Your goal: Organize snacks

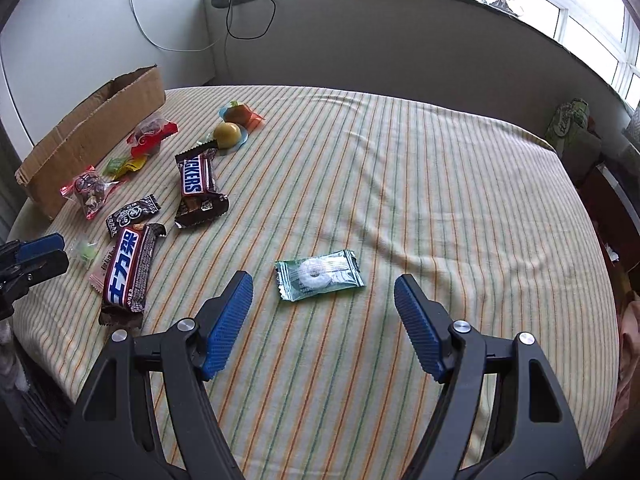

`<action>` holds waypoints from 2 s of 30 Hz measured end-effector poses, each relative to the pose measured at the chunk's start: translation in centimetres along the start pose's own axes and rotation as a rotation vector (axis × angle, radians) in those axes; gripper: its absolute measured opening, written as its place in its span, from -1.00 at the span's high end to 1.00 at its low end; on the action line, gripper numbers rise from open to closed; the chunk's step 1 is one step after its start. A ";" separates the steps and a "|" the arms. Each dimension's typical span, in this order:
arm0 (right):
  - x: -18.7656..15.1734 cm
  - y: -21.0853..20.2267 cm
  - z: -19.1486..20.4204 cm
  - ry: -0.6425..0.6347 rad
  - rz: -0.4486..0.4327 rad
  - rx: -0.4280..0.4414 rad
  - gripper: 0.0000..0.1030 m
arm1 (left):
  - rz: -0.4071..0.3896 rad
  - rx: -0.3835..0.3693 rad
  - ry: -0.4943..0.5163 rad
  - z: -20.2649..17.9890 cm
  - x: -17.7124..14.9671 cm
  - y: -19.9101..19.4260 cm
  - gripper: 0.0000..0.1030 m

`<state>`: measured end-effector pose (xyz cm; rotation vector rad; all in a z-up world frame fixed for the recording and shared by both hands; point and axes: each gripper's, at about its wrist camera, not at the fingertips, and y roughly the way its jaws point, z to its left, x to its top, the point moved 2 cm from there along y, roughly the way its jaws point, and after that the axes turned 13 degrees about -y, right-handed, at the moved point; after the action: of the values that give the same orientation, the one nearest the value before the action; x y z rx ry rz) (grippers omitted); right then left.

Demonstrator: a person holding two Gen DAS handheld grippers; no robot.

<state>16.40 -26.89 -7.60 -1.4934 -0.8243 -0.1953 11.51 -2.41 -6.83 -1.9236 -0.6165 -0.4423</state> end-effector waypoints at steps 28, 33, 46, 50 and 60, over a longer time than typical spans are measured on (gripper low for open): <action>0.6 1.3 0.2 -0.065 0.024 0.047 0.18 | -0.036 0.123 0.135 -1.5 -0.7 2.1 0.52; 0.5 0.9 0.4 -0.070 0.013 0.038 0.27 | -0.047 0.114 0.129 -1.3 -1.0 1.7 0.67; 0.8 -0.4 0.3 -0.080 -0.006 0.031 0.69 | -0.065 0.075 0.095 -0.8 -0.4 0.6 0.67; 0.7 -0.2 0.1 -0.073 0.008 0.047 0.58 | -0.063 0.075 0.095 -0.7 -0.5 0.6 0.67; -0.2 -1.0 0.4 -0.062 -0.031 0.052 0.76 | -0.062 0.077 0.082 -0.6 -0.7 0.7 0.67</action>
<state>15.55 -26.68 -6.97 -1.4443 -0.8959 -0.1501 11.34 -3.29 -7.45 -1.8082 -0.6315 -0.5265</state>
